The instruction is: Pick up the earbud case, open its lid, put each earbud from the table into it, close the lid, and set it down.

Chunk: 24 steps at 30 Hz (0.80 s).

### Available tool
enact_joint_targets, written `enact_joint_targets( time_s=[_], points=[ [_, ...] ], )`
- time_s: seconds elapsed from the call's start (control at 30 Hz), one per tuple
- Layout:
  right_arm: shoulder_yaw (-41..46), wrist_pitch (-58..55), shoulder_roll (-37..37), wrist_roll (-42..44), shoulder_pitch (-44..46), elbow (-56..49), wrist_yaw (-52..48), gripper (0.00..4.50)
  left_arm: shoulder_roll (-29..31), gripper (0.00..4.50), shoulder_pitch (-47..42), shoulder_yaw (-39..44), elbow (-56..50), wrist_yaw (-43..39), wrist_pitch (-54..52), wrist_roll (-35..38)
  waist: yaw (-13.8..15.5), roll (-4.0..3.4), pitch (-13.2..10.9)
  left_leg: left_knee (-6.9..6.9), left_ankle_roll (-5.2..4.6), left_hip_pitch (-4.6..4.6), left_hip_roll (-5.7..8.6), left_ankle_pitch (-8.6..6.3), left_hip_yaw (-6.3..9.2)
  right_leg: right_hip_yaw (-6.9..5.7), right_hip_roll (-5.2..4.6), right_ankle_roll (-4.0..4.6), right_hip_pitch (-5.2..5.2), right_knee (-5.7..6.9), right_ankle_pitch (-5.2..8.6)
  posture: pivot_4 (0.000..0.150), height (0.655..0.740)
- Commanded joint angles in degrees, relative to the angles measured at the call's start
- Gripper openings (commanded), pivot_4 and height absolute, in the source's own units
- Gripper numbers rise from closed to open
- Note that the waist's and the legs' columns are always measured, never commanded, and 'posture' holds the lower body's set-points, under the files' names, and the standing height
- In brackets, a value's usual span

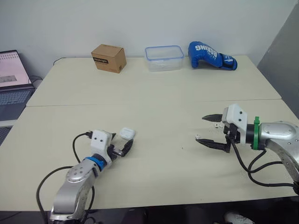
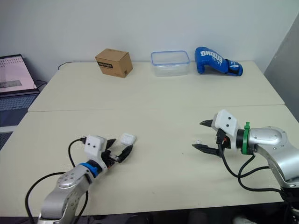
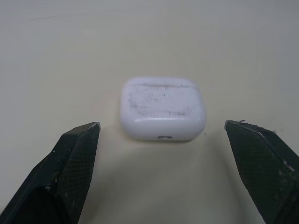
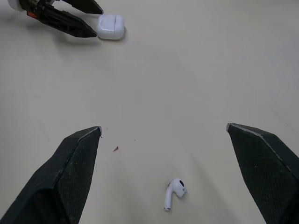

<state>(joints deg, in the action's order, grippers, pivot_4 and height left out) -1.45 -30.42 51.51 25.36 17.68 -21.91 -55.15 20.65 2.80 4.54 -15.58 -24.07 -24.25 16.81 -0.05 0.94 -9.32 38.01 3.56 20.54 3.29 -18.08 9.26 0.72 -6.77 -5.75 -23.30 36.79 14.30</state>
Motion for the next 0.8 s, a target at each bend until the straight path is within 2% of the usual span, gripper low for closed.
enact_joint_targets(
  time_s=[0.03, 0.33, 0.8],
  points=[
    [0.44, 1.68, 0.03, -0.65, 1.74, -0.70, -1.04, 4.50, -1.14, 4.47, -0.94, -0.93, 0.93, 0.87, 3.01, -1.60, 0.04, -0.01, 0.00, 0.00, 0.00, -0.01, 0.00, 0.00, 0.00, 0.00, 0.00, 0.00, 0.00, 0.03, 0.00, 0.150, 0.7307],
    [0.64, 1.86, -0.07, -1.36, 1.32, -0.84, -2.11, 4.50, -3.82, 4.47, -2.47, -2.94, 4.58, 3.52, 5.50, -5.44, 0.13, -0.01, 0.01, 0.04, 0.01, -0.01, 0.02, 0.01, 0.00, 0.00, -0.02, 0.00, 0.00, 0.05, 0.00, 0.150, 0.7307],
    [1.52, 1.26, 0.37, -1.01, -0.23, -1.69, -2.79, 4.50, -5.41, 4.47, -4.11, -3.63, 7.06, 3.73, 6.50, -6.39, 0.23, -0.05, 0.03, 0.05, 0.01, -0.02, 0.04, 0.01, 0.00, -0.01, -0.04, 0.00, 0.02, 0.07, -0.01, 0.150, 0.7307]
  ],
)
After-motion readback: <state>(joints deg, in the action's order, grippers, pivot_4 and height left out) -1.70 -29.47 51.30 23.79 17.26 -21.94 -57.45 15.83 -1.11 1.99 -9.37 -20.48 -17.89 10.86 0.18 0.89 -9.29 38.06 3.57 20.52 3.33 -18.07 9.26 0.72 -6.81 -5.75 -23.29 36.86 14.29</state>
